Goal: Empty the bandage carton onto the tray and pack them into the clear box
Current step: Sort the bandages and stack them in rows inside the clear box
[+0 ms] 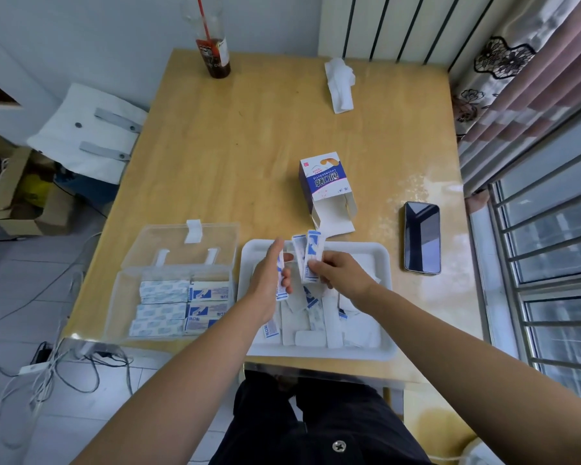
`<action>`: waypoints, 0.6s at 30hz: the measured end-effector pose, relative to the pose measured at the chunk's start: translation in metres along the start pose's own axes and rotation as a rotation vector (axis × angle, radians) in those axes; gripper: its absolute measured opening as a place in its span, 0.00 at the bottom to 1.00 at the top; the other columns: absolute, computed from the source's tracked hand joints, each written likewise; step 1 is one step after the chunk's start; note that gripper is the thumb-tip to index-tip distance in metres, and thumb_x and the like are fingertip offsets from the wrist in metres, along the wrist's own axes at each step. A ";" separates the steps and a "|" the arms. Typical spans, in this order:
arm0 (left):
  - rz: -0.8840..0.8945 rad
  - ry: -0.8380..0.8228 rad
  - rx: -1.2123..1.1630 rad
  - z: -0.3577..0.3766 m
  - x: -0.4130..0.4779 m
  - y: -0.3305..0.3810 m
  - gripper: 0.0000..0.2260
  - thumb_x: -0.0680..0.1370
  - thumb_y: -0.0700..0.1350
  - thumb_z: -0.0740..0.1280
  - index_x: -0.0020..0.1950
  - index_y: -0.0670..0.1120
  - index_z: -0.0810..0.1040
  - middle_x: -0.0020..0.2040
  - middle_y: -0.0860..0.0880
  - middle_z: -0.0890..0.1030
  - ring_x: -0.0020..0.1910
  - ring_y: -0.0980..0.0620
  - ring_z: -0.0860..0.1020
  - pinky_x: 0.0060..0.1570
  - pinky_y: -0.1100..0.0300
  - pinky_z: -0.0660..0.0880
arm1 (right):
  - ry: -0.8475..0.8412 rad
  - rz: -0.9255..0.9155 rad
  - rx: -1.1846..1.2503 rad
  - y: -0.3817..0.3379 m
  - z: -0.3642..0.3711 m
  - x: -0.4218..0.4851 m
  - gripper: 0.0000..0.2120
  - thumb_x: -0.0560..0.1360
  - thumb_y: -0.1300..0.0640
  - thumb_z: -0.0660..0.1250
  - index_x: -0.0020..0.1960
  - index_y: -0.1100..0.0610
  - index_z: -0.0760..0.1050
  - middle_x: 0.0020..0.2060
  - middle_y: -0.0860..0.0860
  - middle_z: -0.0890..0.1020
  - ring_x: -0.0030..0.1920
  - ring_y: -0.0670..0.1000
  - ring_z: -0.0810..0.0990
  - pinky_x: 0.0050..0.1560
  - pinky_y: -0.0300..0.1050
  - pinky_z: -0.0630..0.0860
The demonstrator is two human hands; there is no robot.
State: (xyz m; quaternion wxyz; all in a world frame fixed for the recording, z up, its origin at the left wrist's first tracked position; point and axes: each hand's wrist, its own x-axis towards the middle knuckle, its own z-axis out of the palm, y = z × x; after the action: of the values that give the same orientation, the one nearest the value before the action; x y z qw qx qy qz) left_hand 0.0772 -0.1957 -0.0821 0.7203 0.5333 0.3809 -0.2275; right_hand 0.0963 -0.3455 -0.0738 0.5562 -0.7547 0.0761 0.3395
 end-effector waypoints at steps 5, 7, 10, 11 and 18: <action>0.108 0.060 0.241 0.003 -0.009 -0.012 0.10 0.81 0.50 0.60 0.56 0.47 0.77 0.49 0.48 0.82 0.47 0.52 0.80 0.44 0.59 0.74 | -0.154 -0.061 -0.197 -0.012 0.027 -0.003 0.05 0.78 0.59 0.63 0.45 0.58 0.74 0.33 0.51 0.75 0.32 0.47 0.71 0.35 0.39 0.69; 0.126 0.164 0.228 -0.001 -0.008 -0.014 0.12 0.82 0.47 0.56 0.57 0.45 0.77 0.48 0.46 0.82 0.43 0.50 0.79 0.47 0.56 0.76 | -0.076 -0.029 -0.172 -0.010 0.031 0.000 0.07 0.77 0.56 0.65 0.51 0.59 0.75 0.37 0.53 0.80 0.32 0.48 0.75 0.36 0.41 0.74; 0.115 0.262 0.156 -0.016 -0.005 -0.014 0.12 0.83 0.43 0.52 0.56 0.43 0.73 0.41 0.47 0.80 0.38 0.49 0.77 0.48 0.53 0.76 | 0.092 0.058 -0.410 0.001 0.028 0.006 0.10 0.76 0.51 0.65 0.47 0.58 0.76 0.38 0.53 0.84 0.38 0.52 0.81 0.42 0.47 0.78; 0.099 0.253 0.129 -0.020 -0.006 -0.016 0.11 0.83 0.42 0.52 0.55 0.42 0.72 0.38 0.46 0.78 0.35 0.49 0.76 0.46 0.53 0.76 | 0.105 0.086 -0.527 0.005 0.028 0.007 0.12 0.76 0.49 0.66 0.42 0.58 0.77 0.36 0.53 0.84 0.37 0.52 0.81 0.40 0.45 0.77; -0.023 0.191 0.201 -0.034 -0.013 -0.031 0.10 0.82 0.38 0.51 0.53 0.42 0.72 0.32 0.47 0.67 0.28 0.52 0.63 0.28 0.59 0.66 | 0.132 0.134 -0.819 0.010 0.049 0.009 0.21 0.70 0.44 0.71 0.30 0.53 0.64 0.27 0.48 0.69 0.30 0.50 0.71 0.27 0.39 0.59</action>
State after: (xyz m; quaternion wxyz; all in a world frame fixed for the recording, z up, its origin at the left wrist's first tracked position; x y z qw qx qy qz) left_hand 0.0362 -0.1752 -0.0946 0.6210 0.6177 0.4289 -0.2211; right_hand 0.0774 -0.3035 -0.0944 0.1807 -0.9270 0.0194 0.3280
